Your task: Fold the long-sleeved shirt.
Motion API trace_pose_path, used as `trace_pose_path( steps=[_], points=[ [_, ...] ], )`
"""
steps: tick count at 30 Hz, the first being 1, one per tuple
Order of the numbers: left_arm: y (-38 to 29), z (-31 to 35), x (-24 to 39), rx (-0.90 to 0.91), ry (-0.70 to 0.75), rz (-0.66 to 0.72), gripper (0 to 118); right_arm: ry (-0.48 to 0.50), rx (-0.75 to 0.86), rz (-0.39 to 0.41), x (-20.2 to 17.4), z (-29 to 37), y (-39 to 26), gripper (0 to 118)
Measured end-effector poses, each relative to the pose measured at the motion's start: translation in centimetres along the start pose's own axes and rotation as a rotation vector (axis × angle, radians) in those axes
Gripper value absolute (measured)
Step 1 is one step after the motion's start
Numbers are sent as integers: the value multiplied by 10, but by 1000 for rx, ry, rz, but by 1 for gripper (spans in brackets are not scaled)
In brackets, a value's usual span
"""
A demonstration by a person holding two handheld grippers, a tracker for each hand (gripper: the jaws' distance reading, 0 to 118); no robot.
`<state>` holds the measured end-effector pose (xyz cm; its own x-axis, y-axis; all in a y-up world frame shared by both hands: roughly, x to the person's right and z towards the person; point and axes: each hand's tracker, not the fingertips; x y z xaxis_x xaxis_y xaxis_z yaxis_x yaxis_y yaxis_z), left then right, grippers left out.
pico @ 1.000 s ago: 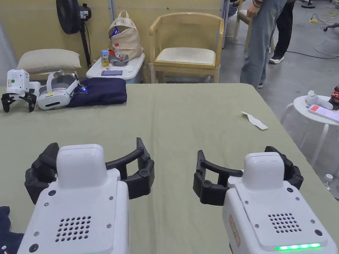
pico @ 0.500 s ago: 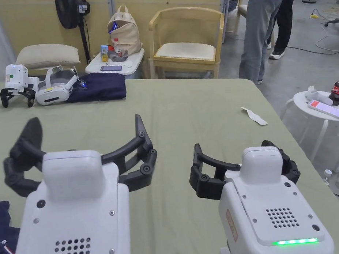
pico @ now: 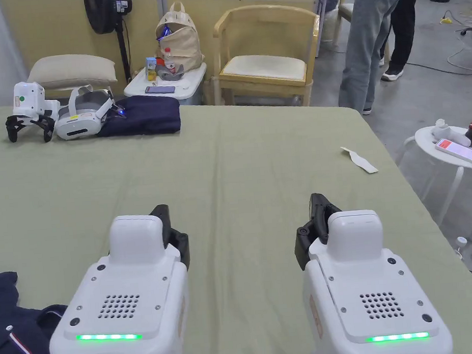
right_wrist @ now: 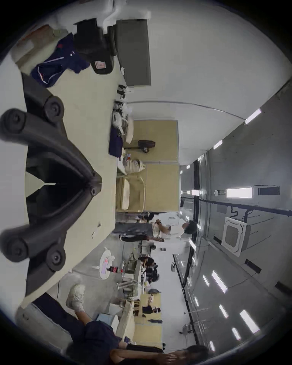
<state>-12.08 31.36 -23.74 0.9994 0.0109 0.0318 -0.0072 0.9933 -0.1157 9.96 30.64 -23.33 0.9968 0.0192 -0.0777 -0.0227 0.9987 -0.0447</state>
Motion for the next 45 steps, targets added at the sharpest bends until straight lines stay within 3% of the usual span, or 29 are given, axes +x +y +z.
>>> trace_pose_path(
  steps=[2, 6, 11, 15, 17, 21, 26, 27, 29, 30, 38, 40, 41, 42, 43, 44, 45],
  points=[
    [0, 5, 3, 21, 52, -28, 0, -48, -17, 23, -4, -3, -2, 0],
    [5, 4, -12, 29, -24, 37, 0, -13, -50, 31, -11, -9, -3, 0],
    [-5, 4, -57, -54, 12, 115, 0, 166, -123, 6, -43, -27, -9, 0],
    [-28, 22, -115, -86, 247, 22, 0, 345, -178, 14, -99, -49, -22, 0],
    [-40, 32, -149, -140, 299, 39, 0, 435, -217, 33, -129, -66, -29, 0],
    [-58, 49, -219, -192, 422, 204, 0, 555, -275, 33, -181, -92, -39, 0],
    [-76, 9, -280, -305, 547, 140, 0, 606, -290, 37, -217, -118, -43, 0],
    [-82, -7, -291, -318, 589, 131, 16, 612, -294, 44, -220, -123, -45, 0],
    [-90, -42, -317, -392, 558, 162, 75, 613, -301, 49, -219, -131, -47, 0],
    [-98, -64, -330, -434, 540, 197, 92, 608, -315, 51, -217, -136, -49, 0],
    [-169, -213, -392, -751, 575, 163, 89, 489, -465, 74, -177, -170, -91, 0],
    [-188, -221, -391, -858, 543, 189, 93, 476, -502, 62, -167, -174, -104, 0],
    [-186, -212, -391, -792, 548, 202, 90, 465, -517, 59, -163, -175, -108, 0],
    [-182, -206, -394, -677, 556, 249, 77, 458, -532, 58, -158, -176, -112, 0],
    [-183, -204, -399, -676, 557, 307, 54, 456, -538, 57, -154, -175, -115, 0],
    [-181, -192, -401, -668, 560, 323, 54, 455, -545, 54, -151, -174, -116, 0],
    [-176, -185, -402, -637, 587, 322, 39, 452, -545, 52, -147, -170, -116, 0]
  ],
)
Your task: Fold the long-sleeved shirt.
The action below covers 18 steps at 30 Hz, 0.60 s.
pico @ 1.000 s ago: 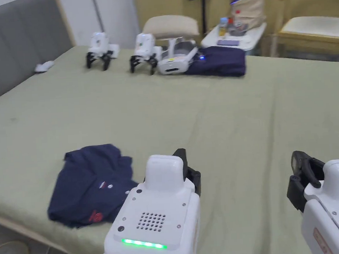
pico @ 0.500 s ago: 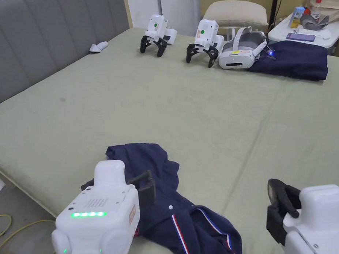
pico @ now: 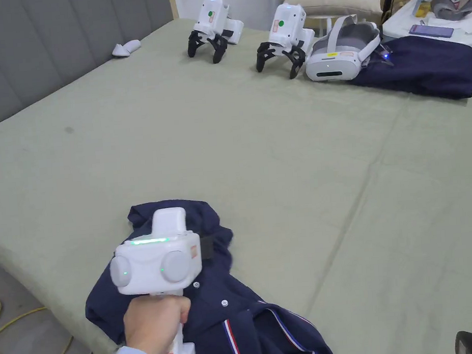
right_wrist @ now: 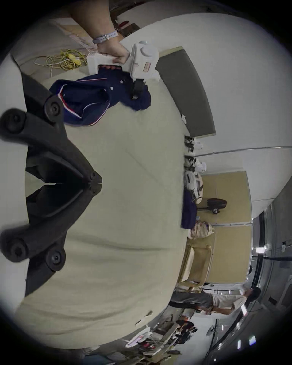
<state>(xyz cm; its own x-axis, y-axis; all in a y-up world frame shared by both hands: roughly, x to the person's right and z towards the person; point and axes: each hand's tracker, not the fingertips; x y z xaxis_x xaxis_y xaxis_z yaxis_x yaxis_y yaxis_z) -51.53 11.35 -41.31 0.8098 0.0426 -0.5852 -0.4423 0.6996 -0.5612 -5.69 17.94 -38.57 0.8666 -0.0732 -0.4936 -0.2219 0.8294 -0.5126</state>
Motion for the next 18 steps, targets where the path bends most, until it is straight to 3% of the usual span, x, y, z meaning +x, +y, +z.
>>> trace_pose_path(
  steps=[1, 3, 4, 10, 12, 14, 18],
  points=[
    [1, 9, -4, -1, -20, 26, 20, -1, 2, -11, 3, 6, 0, 0],
    [3, 39, -6, -37, -107, 27, 19, -3, 17, -64, 11, 20, 1, 0],
    [2, 62, -1, 33, -95, -15, 19, 3, 43, -87, 15, 33, 1, 0],
    [3, 214, 31, 341, -316, 19, 18, -90, 142, -55, 50, 118, 2, 0],
    [8, 266, 66, 417, -384, -4, 18, -146, 179, -60, 64, 153, -2, 0],
    [12, 295, 107, 455, -466, -32, 18, -185, 203, -121, 84, 183, -5, 0],
    [-1, 330, 222, 461, -671, -212, 18, -312, 255, -190, 121, 241, -19, 0]
  ],
)
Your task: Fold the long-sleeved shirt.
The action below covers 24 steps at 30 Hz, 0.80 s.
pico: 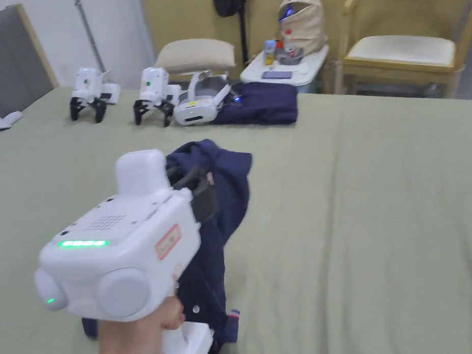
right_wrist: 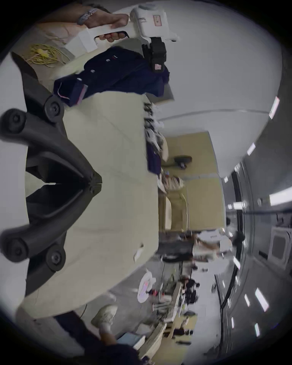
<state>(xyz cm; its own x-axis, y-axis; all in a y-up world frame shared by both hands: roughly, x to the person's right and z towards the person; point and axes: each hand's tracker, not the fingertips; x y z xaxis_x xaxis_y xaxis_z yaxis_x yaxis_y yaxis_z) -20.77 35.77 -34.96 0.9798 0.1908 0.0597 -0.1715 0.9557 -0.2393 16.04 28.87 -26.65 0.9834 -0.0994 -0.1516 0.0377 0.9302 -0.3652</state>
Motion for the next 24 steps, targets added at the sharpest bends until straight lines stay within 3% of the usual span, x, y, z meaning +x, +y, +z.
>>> trace_pose_path(
  steps=[4, 7, 10, 13, 16, 17, 18, 19, 20, 22, 24],
  points=[
    [-26, -56, 133, -117, -213, -80, 18, -109, 27, -77, 53, 40, -4, 0],
    [-65, -89, 230, -235, -353, -149, 17, -205, 23, -87, 86, 64, -13, 0],
    [-116, -111, 312, -343, -404, -283, 16, -258, 7, -108, 113, 80, -23, 0],
    [-181, -143, 361, -489, -459, -304, 16, -324, -24, -118, 135, 90, -34, 0],
    [-226, -154, 382, -520, -433, -345, 19, -387, -60, -136, 150, 93, -44, 0],
    [-236, -155, 375, -532, -437, -328, 32, -398, -62, -141, 154, 94, -46, 0],
    [-239, -154, 368, -572, -482, -220, 59, -395, -60, -147, 158, 93, -49, 0],
    [-234, -149, 353, -585, -535, -104, 76, -398, -58, -155, 159, 93, -51, 0],
    [-228, -144, 341, -580, -571, -26, 87, -400, -57, -161, 159, 92, -51, 0],
    [-193, -112, 303, -529, -642, 133, 88, -390, -47, -182, 157, 87, -50, 0],
    [-155, -81, 260, -394, -670, 162, 88, -353, -24, -187, 147, 82, -47, 0]
  ],
)
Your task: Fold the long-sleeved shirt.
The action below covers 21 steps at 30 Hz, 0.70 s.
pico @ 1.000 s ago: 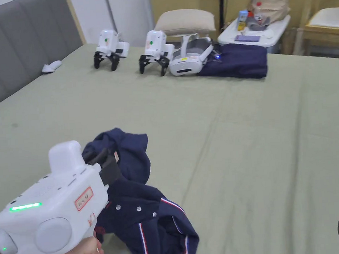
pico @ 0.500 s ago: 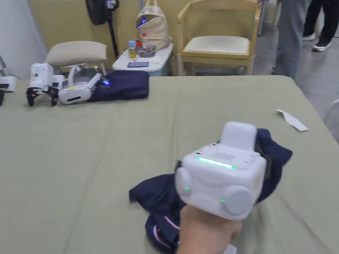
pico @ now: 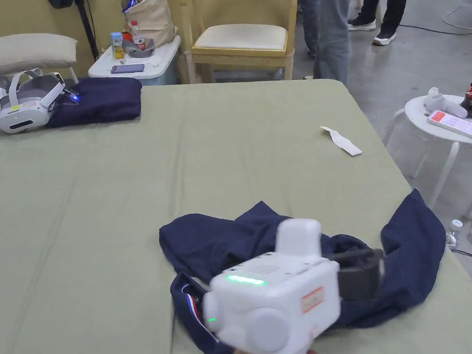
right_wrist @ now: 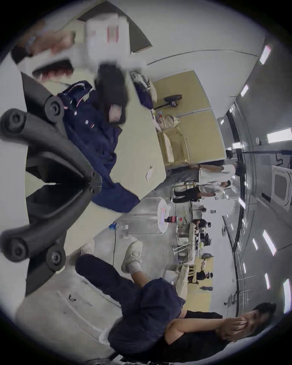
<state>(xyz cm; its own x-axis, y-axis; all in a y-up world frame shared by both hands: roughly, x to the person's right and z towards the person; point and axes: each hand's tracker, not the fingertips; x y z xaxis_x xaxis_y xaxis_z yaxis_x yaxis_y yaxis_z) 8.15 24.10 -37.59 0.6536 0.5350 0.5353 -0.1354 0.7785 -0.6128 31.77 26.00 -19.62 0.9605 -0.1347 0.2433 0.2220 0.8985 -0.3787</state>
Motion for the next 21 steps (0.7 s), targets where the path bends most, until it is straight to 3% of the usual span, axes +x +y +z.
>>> trace_pose_path(
  steps=[4, 8, 10, 11, 12, 13, 15, 17, 21],
  points=[
    [42, 132, -11, 261, 156, -127, 88, 96, 84, 73, -41, 6, 7, 0],
    [46, 219, -26, 325, 412, -191, 86, 189, 140, 90, -89, 8, 9, 0],
    [34, 239, -42, 323, 514, -181, 69, 249, 127, 106, -113, 3, 4, 0],
    [25, 247, -51, 308, 555, -154, 52, 262, 116, 120, -126, 2, 1, 0],
    [17, 254, -59, 284, 573, -132, 20, 276, 112, 133, -137, 1, -3, 0],
    [5, 255, -58, 296, 558, -139, 7, 289, 109, 147, -148, 1, -8, 0],
    [-16, 261, -69, 299, 538, -143, 1, 326, 67, 179, -166, -3, -14, 0],
    [-22, 252, -77, 158, 606, -104, 0, 357, 42, 196, -177, -4, -18, 0],
    [-35, 234, -89, 119, 496, -32, 0, 353, 34, 234, -185, -6, -17, 0]
  ],
)
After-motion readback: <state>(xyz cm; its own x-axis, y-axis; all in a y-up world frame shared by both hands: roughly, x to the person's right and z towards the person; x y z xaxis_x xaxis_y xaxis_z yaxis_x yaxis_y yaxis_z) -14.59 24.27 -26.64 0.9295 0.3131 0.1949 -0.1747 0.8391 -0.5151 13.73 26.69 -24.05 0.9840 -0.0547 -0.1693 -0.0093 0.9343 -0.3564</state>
